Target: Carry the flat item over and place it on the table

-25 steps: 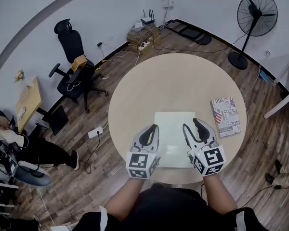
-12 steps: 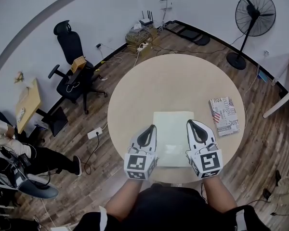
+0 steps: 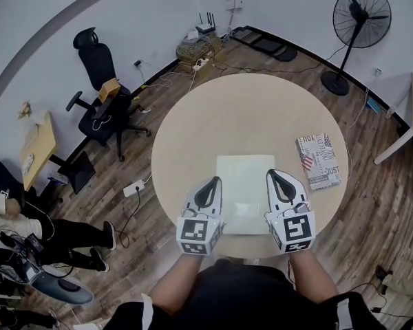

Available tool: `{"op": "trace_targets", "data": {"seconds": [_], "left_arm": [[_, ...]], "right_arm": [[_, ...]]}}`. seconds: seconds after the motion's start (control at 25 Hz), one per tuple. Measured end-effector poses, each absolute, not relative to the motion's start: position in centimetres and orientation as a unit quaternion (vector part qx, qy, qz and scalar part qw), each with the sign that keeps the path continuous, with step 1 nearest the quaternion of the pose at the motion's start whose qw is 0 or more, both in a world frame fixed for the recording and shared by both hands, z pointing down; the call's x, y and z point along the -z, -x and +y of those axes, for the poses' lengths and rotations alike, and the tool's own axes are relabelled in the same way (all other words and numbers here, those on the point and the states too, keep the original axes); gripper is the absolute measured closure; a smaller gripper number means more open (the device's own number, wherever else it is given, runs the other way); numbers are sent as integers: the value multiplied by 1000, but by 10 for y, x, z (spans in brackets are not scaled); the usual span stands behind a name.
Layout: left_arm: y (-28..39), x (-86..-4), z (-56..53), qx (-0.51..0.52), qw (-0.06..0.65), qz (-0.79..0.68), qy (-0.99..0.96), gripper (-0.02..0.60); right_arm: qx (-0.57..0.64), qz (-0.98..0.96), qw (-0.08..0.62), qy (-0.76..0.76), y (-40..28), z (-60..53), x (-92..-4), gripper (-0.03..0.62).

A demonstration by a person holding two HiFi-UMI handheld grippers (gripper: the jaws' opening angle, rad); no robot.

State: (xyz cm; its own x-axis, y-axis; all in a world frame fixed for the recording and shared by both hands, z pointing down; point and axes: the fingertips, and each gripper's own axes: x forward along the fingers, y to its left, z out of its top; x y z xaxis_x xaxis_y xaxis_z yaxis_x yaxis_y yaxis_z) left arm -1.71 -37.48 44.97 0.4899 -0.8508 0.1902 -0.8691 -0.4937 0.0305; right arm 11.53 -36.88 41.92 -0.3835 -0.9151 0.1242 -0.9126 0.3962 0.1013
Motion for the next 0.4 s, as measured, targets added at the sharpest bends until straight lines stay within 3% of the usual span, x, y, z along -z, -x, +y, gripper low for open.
{"op": "trace_targets", "data": {"seconds": [0.4], "left_arm": [[12, -456, -370, -87, 60, -502, -858, 574]], "right_arm": [[10, -827, 83, -556, -127, -364, -424, 597]]}}
